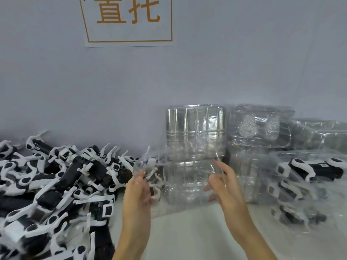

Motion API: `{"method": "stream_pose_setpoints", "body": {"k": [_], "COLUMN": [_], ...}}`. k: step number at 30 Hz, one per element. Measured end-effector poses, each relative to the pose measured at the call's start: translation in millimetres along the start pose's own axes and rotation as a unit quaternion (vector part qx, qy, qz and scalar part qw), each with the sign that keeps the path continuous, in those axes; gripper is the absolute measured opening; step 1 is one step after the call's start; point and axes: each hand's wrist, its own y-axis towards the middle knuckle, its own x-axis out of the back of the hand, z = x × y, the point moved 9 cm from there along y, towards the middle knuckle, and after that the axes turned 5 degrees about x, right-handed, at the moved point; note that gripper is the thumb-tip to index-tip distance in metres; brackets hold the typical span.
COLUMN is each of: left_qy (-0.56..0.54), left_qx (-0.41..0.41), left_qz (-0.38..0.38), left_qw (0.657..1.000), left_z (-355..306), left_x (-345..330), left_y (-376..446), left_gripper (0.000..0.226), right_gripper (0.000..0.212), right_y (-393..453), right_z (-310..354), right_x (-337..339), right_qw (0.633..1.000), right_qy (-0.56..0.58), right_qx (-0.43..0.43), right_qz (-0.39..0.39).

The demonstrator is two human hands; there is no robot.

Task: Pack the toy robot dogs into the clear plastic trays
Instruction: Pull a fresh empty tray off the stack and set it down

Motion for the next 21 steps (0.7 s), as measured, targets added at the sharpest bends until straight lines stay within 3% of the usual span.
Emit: {"method": "stream_pose_setpoints", "body": {"k": [7,11,13,15,19,21], "left_qy": [0.04,0.112,0.154,0.172,0.227,0.255], "left_qx": [0.03,0.061,0.086,0.125,0.156,0.141], "left_qz": [-0.037,0.006,0.04,0.059,0.048,0.034], "left_qw": [0.998,0.992,0.984,0.975,0.96,0.956], "left_z": [24,36,42,50,59,61], "left_x": [28,31,27,24,29,33], "left_y": [-10,-15,-18,-20,-18,-13], "left_gripper": [0.063,0.066,0.065,0.06,0.016,0.014], "right_gripper": [0.062,0.078,0.076,0.069,0.02,0.028], "right_y": [-27,-41,-41,-40,-38,-36], "right_z": [-30,-40,-46,-51,-67,-79], "right_x": [7,16,21,24,28,33], "right_qw": [0.992,0.981,0.978,0.976,0.965,0.957], "right_qy": [-0.062,-0.116,-0.127,-0.139,-0.159,-0.173], "right_qx": [-0.09,-0.121,-0.138,-0.15,-0.198,-0.218], "right_qz": [0.062,0.102,0.092,0.078,0.071,0.081]}}
